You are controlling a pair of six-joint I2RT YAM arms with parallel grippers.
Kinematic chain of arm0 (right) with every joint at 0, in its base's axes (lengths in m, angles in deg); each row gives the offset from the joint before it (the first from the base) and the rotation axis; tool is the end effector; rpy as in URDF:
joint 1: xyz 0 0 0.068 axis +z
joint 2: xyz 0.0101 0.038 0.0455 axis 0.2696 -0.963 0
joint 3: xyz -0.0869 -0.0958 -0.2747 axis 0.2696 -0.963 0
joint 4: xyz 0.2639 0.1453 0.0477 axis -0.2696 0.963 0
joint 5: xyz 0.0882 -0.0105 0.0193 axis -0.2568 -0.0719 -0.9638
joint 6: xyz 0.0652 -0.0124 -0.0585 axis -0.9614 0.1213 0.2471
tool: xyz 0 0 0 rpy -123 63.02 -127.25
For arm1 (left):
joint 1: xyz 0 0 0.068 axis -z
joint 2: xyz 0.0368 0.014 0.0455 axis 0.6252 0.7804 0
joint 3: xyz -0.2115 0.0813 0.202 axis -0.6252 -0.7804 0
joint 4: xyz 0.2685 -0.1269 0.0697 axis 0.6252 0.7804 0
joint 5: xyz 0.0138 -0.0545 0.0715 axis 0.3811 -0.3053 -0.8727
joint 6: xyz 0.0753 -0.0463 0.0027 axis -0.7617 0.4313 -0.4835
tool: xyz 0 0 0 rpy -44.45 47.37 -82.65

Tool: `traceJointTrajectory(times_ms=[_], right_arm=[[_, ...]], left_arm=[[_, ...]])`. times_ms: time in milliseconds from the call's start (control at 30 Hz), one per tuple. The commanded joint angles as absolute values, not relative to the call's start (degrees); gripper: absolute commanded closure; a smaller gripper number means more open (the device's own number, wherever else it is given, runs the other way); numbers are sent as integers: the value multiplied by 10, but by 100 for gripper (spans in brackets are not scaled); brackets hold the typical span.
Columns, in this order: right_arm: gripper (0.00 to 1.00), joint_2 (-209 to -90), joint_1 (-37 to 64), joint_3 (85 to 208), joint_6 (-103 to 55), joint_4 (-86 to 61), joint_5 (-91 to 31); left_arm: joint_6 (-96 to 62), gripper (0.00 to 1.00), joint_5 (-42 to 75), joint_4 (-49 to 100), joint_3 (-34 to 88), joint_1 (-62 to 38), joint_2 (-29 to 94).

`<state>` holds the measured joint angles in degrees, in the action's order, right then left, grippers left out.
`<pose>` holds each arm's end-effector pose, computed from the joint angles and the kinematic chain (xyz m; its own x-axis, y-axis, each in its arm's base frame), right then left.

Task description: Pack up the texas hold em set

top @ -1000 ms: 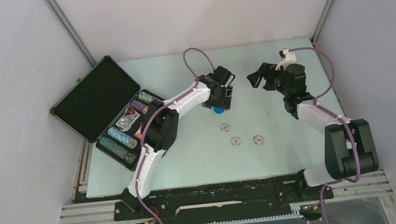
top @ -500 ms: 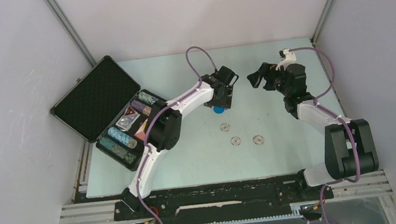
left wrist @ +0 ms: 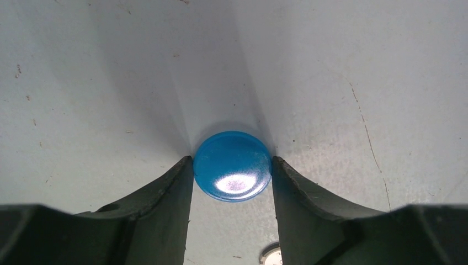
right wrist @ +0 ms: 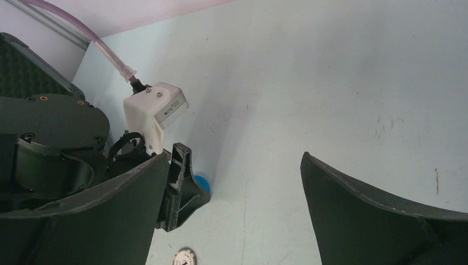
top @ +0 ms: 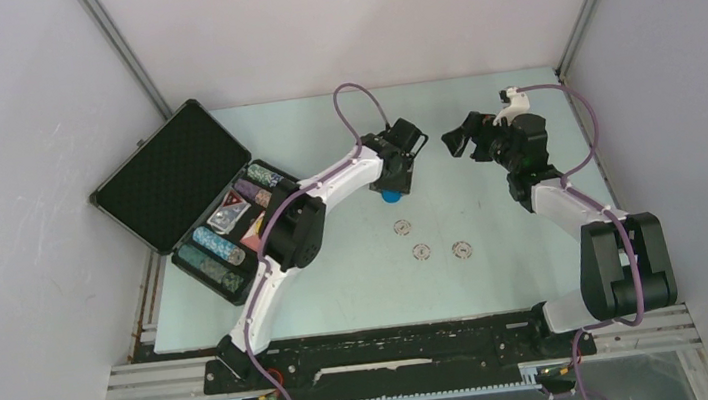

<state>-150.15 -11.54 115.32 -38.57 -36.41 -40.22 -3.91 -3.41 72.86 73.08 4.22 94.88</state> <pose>0.3878 0.0523 0.2422 -0.3576 0.3218 -0.8767 -0.2566 0.8687 0.4236 0.4475 -0.3948 0.1314 -0.8575 0.2438 -0.4531 0.2773 0.9608 -0.0077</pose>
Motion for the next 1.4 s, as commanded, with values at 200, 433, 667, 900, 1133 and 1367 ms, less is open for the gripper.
traceJointTrajectory(times_ms=[200, 433, 667, 900, 1133, 1367], right_arm=[[0, -1507, -119, 1177, -401, -383, -410], [0, -1510, -118, 1177, -400, -386, -407], [0, -1511, -117, 1177, -395, -384, -395], [0, -1507, -116, 1177, -394, -380, -390], [0, -1505, -115, 1177, -389, -378, -387], [0, -1504, -114, 1177, -383, -375, -381]], left_arm=[[-47, 56, -41, 715, 681, 45, 890], [-46, 58, -36, 703, 654, 44, 859], [-71, 59, -47, 703, 640, 44, 830], [-80, 60, -45, 712, 629, 36, 790], [-87, 60, -72, 722, 514, 11, 682], [-85, 61, -106, 726, 309, -49, 497]])
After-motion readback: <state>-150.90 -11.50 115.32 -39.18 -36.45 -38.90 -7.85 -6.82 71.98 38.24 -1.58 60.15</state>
